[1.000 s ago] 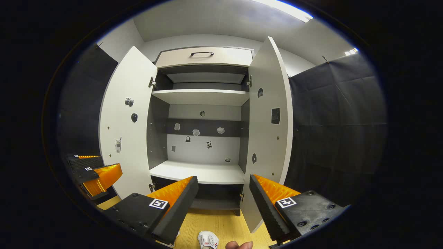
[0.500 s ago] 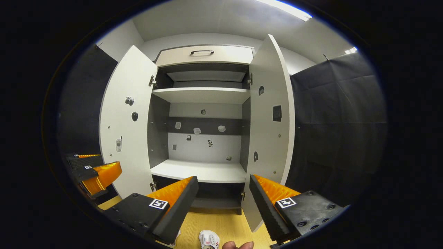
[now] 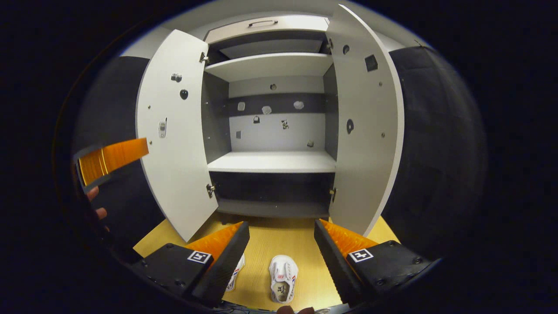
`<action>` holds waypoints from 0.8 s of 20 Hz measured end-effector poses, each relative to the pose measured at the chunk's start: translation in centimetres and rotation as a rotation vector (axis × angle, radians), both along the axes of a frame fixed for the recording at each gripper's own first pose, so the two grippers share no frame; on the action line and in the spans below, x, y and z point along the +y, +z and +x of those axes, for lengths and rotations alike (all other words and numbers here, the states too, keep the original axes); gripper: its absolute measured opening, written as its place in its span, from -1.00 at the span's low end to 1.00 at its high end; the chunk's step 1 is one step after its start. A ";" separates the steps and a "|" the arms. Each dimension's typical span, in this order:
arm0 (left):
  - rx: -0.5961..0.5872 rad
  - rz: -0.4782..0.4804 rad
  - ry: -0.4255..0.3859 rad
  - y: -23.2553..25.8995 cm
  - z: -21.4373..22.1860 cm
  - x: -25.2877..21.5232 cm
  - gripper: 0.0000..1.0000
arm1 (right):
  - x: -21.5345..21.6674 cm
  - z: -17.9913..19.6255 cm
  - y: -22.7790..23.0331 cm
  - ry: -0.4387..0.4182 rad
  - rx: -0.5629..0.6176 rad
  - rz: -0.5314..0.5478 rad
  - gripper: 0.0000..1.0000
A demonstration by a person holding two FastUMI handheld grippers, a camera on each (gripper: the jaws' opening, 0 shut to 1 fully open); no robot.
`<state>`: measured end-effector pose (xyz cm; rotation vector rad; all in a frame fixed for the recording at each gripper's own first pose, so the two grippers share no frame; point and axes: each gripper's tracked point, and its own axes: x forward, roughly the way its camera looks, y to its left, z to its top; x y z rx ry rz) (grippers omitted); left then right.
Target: Grab one shoe with the right hand and put it into the shoe cabinet, grab the other shoe with the left hand and put it into the shoe cabinet; then close the right door with the right hand and the left door with the left hand.
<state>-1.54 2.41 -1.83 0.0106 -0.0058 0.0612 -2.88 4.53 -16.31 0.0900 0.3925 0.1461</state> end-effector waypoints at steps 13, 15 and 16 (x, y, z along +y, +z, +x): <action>0.060 0.009 0.040 -2.7 -2.0 1.3 0.90 | 2.6 -5.5 -23.1 0.045 0.491 0.062 -0.12; 0.062 0.010 0.052 -2.8 -2.2 1.7 0.90 | 2.7 -5.4 -25.8 0.027 0.526 0.071 0.05; 0.063 0.009 0.062 -3.0 -2.3 2.0 0.90 | 2.7 -5.3 -26.7 0.021 0.536 0.072 0.05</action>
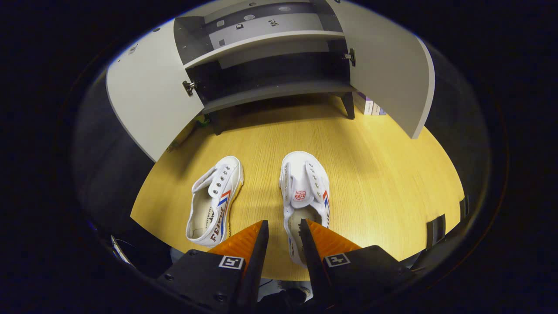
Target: Grab one shoe with the right hand and put it into the shoe cabinet, grab the other shoe with the left hand and put it into the shoe cabinet; then close the right door with the right hand and the left door with the left hand.
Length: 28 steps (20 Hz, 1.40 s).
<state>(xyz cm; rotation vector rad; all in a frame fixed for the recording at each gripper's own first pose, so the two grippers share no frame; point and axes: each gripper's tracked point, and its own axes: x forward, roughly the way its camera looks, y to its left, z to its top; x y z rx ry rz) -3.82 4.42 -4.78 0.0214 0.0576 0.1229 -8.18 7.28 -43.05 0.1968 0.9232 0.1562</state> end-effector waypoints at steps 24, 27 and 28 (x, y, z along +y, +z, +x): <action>0.026 0.013 0.068 -2.5 0.8 3.2 0.90 | 0.1 8.0 -0.2 -0.026 -0.252 0.017 -0.89; 0.014 0.001 0.056 -2.3 0.7 2.7 0.90 | 0.3 8.2 4.5 0.007 -0.296 0.032 -0.90; 0.007 -0.001 0.052 -2.1 0.8 2.6 0.90 | 0.3 8.4 6.5 0.009 -0.309 0.042 -0.90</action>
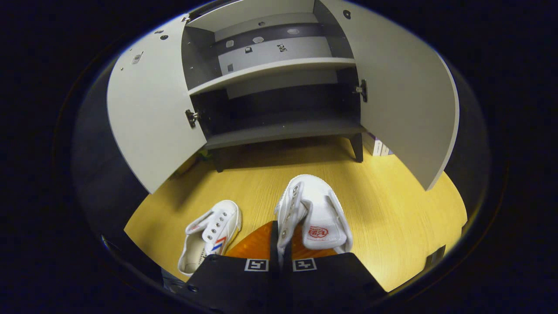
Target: Grab one shoe with the right hand and put it into the shoe cabinet, grab the other shoe with the left hand and put it into the shoe cabinet; then close the right door with the right hand and the left door with the left hand.
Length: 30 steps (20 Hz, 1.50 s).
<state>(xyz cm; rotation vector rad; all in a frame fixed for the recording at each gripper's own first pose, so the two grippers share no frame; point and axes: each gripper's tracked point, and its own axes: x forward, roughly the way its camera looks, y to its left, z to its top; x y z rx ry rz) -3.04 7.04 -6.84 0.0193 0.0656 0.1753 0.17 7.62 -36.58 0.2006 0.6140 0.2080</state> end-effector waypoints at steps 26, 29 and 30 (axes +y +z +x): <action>0.006 -0.066 -0.057 -1.7 2.4 -1.9 0.89 | -0.2 29.8 27.5 0.018 -0.207 -0.196 -0.90; 0.013 -0.086 -0.039 -1.9 2.8 -1.6 0.89 | -0.3 34.1 25.7 0.014 -0.157 -0.208 -0.90; 0.016 -0.088 -0.032 -2.0 2.8 -1.5 0.89 | -0.5 35.5 25.1 0.015 -0.145 -0.225 -0.90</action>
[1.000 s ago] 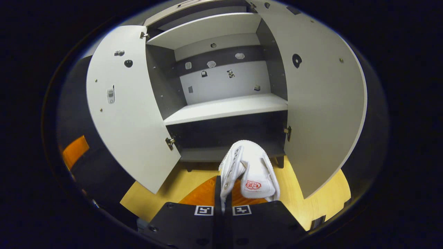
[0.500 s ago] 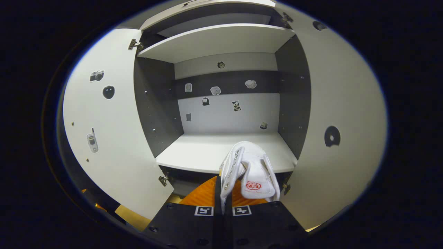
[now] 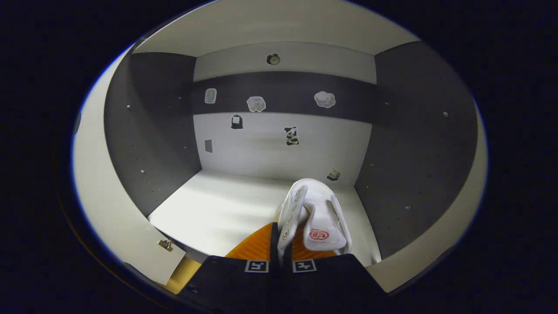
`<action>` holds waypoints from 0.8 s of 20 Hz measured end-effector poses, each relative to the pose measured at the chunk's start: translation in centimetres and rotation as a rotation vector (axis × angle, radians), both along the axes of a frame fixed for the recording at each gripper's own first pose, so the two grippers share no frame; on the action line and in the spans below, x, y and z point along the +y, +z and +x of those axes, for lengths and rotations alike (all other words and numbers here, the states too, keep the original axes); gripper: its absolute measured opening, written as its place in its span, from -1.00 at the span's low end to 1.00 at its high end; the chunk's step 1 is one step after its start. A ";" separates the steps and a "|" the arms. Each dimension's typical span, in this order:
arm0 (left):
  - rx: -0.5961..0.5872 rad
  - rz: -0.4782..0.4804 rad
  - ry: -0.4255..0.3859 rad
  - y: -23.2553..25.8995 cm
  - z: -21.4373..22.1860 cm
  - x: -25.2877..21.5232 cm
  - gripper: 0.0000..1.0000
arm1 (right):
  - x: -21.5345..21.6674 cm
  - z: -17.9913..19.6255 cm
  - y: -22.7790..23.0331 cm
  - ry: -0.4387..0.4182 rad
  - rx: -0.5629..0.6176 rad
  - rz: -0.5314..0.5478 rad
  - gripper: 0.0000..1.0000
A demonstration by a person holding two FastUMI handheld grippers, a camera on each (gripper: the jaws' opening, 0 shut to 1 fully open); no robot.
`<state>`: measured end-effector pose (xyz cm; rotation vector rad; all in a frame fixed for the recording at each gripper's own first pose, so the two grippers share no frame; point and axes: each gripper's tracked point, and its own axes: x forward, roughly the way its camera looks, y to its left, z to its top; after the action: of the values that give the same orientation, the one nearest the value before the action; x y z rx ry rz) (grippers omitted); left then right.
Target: Grab one shoe with the right hand and put it into the shoe cabinet, grab the other shoe with the left hand and put it into the shoe cabinet; then close the right door with the right hand and the left door with the left hand.
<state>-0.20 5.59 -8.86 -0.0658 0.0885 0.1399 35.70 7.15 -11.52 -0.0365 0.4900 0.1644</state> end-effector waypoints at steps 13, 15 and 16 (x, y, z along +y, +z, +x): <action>0.025 0.015 0.083 -0.6 0.5 1.5 0.89 | -0.2 9.4 -7.3 -0.011 0.101 -0.233 -0.90; 0.029 0.012 0.082 -0.7 0.6 1.5 0.90 | -0.3 9.6 -7.4 -0.032 0.102 -0.244 -0.87; 0.028 0.008 0.080 -0.8 0.6 1.5 0.89 | -0.8 9.6 -7.2 -0.049 0.098 -0.257 -0.77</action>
<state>0.41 7.04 -9.63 -0.0594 0.1137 0.2208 45.28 6.38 -18.77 -0.2689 0.6072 0.0547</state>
